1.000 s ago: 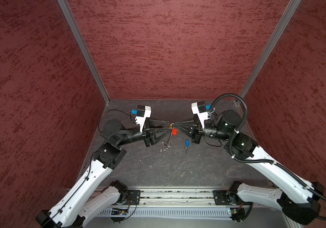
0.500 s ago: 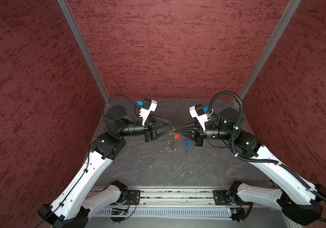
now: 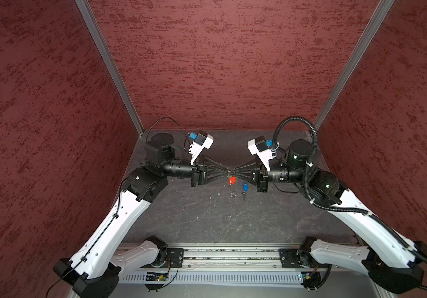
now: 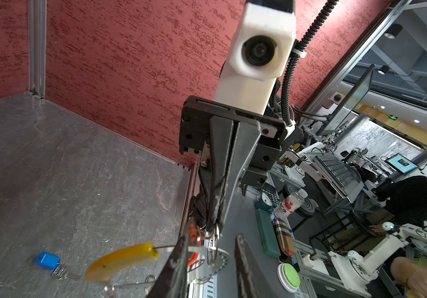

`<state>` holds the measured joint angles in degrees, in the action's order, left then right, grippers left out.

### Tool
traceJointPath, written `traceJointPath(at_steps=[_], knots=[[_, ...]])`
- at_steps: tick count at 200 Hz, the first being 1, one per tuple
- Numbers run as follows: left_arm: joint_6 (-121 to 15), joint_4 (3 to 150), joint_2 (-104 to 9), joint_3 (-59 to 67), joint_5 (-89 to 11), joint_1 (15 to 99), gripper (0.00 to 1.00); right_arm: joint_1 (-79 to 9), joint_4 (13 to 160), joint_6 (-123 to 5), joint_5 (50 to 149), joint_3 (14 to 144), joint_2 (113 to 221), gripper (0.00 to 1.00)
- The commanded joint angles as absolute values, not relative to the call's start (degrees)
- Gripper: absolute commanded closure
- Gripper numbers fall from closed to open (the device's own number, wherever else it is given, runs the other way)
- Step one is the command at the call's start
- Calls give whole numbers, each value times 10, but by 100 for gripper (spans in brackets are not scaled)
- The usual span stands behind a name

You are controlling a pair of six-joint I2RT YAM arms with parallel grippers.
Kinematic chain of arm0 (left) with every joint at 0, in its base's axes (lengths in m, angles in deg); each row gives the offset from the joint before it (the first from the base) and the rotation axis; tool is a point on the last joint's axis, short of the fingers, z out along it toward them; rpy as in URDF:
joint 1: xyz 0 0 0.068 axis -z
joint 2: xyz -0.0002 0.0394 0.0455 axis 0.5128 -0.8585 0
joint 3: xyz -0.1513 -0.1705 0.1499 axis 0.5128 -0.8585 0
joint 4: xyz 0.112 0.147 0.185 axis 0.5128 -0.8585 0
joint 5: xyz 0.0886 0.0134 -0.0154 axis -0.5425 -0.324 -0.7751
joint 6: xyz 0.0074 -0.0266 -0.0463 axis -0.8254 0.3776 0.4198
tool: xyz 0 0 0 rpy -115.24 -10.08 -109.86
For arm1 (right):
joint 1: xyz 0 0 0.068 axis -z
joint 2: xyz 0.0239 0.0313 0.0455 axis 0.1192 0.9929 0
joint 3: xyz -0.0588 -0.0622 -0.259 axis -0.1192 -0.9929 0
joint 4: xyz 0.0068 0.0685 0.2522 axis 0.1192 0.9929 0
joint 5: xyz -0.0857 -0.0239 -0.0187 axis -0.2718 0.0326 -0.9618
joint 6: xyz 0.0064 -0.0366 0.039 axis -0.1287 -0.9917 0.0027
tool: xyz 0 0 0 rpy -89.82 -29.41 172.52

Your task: Remove the keys from the keyring

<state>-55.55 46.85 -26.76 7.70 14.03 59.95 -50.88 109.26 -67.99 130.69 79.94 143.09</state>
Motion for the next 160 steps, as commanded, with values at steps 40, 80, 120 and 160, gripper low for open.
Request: traceJointPath(at_steps=[40,80,120,160], knots=[[-604,410,-281,111,128,613,80,-506,1107,-687,1282,833,1441,100],[-618,389,-278,117,110,614,81,-506,1113,-688,1272,841,1441,100],[-618,400,-278,119,101,617,86,-506,1120,-686,1283,849,1453,100],[-625,403,-279,121,87,620,95,-506,1138,-691,1276,860,1462,100]])
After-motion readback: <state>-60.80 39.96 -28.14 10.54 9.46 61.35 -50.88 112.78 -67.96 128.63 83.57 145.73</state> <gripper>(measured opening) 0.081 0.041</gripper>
